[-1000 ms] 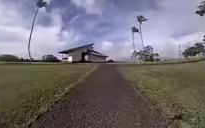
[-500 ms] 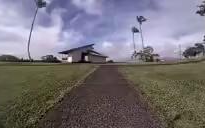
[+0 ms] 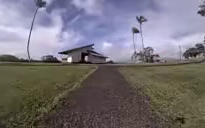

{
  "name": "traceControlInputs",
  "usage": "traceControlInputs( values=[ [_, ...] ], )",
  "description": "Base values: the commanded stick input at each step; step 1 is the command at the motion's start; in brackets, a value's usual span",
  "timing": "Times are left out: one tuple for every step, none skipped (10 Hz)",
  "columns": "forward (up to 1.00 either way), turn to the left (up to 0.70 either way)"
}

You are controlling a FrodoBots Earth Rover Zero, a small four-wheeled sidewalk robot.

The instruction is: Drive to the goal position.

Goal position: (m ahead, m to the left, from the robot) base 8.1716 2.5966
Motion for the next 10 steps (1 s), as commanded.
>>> traceControlInputs(
  values=[
    [0.50,0.00],
    [0.50,0.00],
    [0.50,0.00],
    [0.50,0.00],
    [0.50,0.00],
    [0.50,0.00],
    [0.50,0.00],
    [0.50,0.04],
    [0.50,0.33],
    [0.50,0.34]
  ],
)
